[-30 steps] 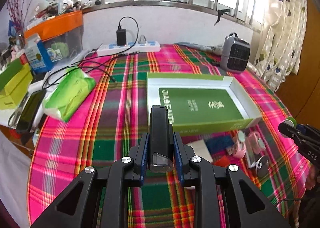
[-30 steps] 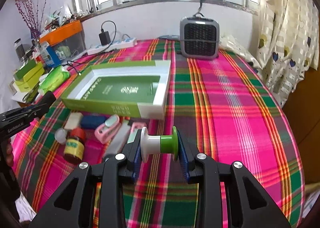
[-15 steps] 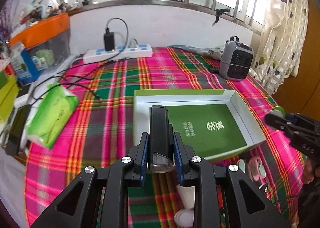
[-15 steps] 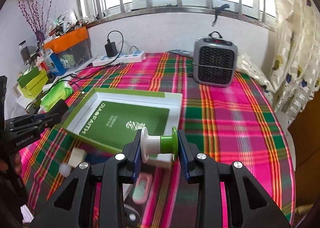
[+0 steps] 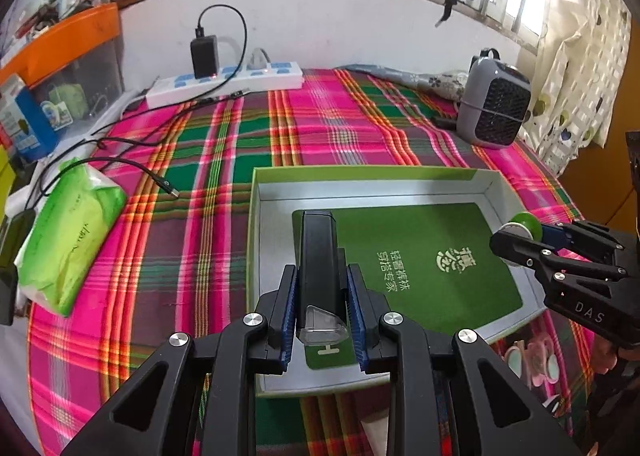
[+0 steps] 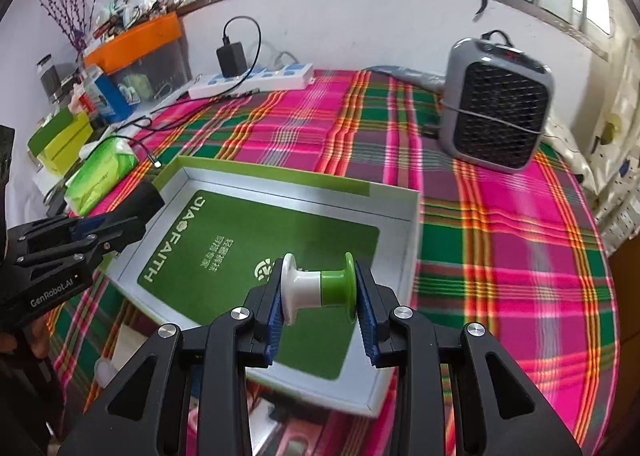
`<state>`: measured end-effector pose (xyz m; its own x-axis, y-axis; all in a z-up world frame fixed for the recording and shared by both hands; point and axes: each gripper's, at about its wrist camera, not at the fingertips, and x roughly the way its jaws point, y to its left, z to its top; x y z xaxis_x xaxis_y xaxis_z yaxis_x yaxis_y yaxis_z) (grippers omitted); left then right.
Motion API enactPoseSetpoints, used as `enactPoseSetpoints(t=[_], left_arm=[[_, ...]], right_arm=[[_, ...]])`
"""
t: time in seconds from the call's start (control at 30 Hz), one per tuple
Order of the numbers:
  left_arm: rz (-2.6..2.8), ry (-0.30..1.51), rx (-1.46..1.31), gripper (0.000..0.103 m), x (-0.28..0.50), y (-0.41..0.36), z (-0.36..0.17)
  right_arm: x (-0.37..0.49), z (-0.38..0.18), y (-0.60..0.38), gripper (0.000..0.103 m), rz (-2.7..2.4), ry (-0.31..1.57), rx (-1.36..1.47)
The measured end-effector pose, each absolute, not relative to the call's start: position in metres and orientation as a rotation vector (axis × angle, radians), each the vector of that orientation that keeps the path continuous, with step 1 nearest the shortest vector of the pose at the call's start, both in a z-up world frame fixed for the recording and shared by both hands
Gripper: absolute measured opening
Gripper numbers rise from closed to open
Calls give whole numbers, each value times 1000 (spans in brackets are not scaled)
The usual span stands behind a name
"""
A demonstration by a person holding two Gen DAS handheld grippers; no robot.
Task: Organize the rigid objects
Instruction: 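Carry the flashlight and spool in both tools over the green box tray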
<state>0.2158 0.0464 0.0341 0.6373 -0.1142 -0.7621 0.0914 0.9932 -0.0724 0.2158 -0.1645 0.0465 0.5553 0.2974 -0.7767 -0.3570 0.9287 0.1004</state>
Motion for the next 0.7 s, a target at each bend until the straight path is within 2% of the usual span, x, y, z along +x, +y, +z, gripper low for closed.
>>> enactPoseSetpoints(t=[0.7], left_arm=[[-108, 890, -24, 23, 224, 44, 22]], right_arm=[[234, 21, -148, 33, 388, 960, -136]])
